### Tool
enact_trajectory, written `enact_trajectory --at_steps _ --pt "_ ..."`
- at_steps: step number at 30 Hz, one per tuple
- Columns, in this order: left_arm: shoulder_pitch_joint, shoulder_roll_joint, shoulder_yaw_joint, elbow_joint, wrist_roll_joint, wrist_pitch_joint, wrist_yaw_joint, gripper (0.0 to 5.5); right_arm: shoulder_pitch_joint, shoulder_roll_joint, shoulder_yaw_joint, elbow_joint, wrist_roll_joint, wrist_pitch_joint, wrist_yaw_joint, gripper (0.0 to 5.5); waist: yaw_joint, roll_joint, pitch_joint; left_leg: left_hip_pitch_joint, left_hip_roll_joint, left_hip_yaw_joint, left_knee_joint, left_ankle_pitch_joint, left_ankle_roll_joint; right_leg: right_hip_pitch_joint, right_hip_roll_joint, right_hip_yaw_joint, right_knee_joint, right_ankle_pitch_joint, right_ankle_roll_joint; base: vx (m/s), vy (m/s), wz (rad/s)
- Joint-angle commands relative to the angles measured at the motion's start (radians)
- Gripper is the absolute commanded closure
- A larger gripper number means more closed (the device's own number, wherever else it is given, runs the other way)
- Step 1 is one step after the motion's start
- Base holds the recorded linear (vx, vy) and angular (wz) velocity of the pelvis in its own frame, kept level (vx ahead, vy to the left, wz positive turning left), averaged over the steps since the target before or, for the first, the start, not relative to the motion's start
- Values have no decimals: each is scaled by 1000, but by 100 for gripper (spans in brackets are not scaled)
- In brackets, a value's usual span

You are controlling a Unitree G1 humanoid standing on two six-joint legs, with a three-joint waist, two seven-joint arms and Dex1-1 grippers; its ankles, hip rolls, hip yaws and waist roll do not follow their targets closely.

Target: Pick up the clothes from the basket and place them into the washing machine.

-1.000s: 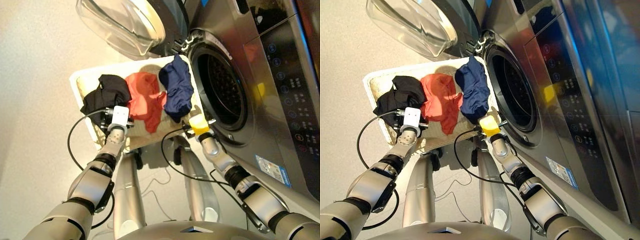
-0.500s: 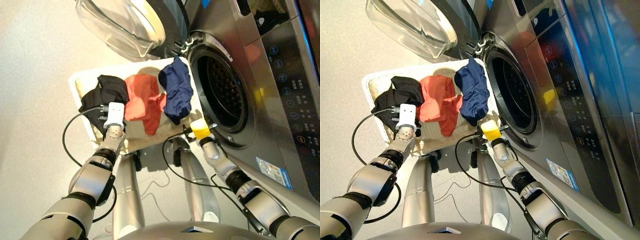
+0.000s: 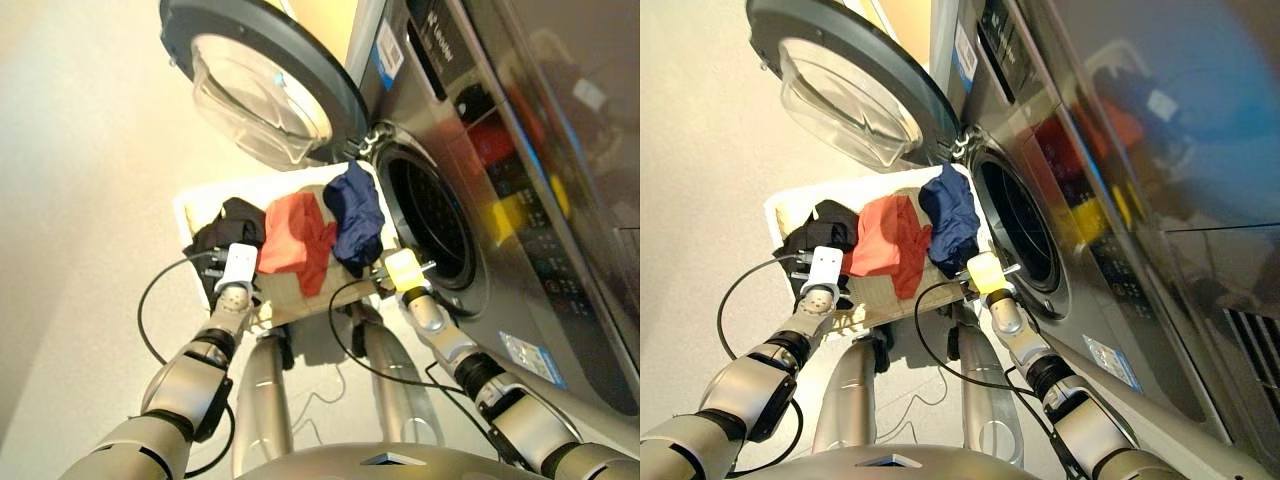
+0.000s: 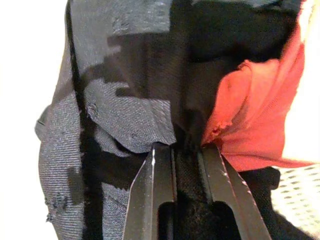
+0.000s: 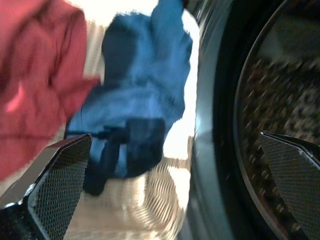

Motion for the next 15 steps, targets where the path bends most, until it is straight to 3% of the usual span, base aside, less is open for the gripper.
enact_trajectory --at_steps 1,9,15 --pt "17 -5 -12 -13 -17 -50 -5 550 18 1 -6 24 -2 -3 25 0 10 9 -19 107 -23 -35 -123 82 -15 181 -39 -31 -29 -65 105 98 -1 99" --pt "140 -8 -42 -258 -111 -96 -90 550 89 -17 29 -2 -80 18 83 0 34 31 -63 311 -39 -20 -254 120 -20 378 -32 -57 -126 -64 118 25 0 39" --pt "274 24 -51 -537 -204 -99 -189 550 139 -56 42 -79 -144 21 136 0 48 45 -112 415 -42 -13 -289 120 -18 477 -23 -63 -155 -77 119 0 0 0"
